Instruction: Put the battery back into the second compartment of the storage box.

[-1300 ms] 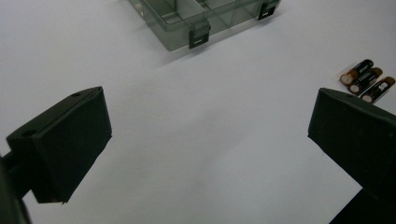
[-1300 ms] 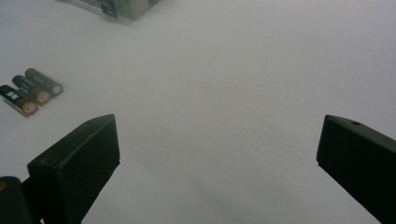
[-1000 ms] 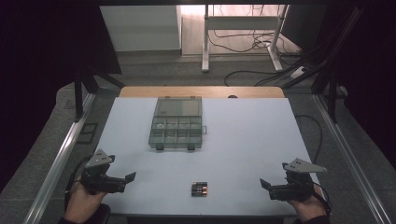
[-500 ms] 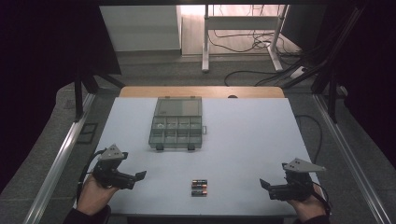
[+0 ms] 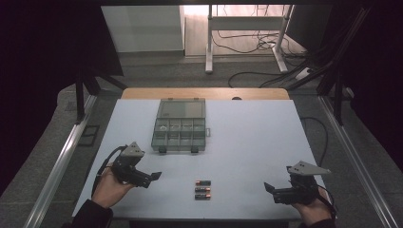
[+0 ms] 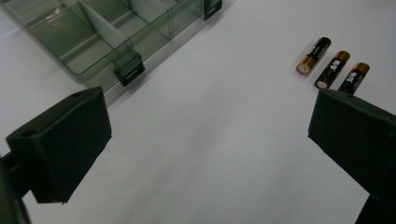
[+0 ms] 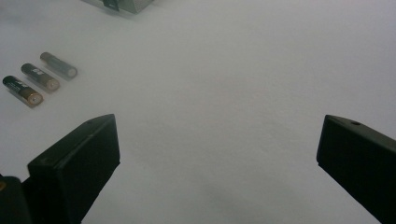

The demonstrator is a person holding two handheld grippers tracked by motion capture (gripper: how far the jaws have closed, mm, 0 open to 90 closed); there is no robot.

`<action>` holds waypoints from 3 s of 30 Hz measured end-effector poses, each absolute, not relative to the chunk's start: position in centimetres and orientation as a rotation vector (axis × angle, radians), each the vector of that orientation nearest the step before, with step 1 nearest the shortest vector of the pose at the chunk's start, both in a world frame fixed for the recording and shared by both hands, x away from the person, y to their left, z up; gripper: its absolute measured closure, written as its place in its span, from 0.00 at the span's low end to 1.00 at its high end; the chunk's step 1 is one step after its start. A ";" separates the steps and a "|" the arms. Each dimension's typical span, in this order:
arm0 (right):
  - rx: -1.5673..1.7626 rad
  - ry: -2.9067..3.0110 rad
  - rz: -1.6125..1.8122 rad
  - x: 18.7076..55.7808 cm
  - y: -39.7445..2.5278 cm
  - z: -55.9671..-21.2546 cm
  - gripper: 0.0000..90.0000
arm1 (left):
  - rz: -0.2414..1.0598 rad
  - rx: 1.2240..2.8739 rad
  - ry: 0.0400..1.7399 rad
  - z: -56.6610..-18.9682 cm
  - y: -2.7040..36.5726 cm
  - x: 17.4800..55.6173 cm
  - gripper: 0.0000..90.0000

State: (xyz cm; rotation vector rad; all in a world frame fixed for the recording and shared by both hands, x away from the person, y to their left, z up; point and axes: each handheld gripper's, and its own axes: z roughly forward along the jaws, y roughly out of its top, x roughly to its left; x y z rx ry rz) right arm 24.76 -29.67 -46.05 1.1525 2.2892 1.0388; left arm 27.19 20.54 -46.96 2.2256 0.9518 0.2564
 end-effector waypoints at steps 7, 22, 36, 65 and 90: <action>1.155 2.295 1.035 24.8 -29.7 -46.1 0.00 | 0.225 2.289 0.904 -47.2 18.3 28.3 0.00; 1.154 2.297 1.033 24.8 -29.7 -46.1 0.00 | 0.132 2.388 0.765 -47.7 13.5 30.0 0.13; 1.155 2.298 1.029 24.8 -29.7 -46.1 0.00 | 0.044 2.481 0.617 -48.3 9.7 31.0 0.37; 1.149 2.307 1.021 24.8 -29.6 -46.1 0.00 | 0.002 2.674 0.410 -50.5 4.1 31.0 0.85; 1.147 2.302 1.030 24.8 -29.7 -46.1 0.00 | 0.040 2.547 0.605 -47.5 7.1 32.8 0.85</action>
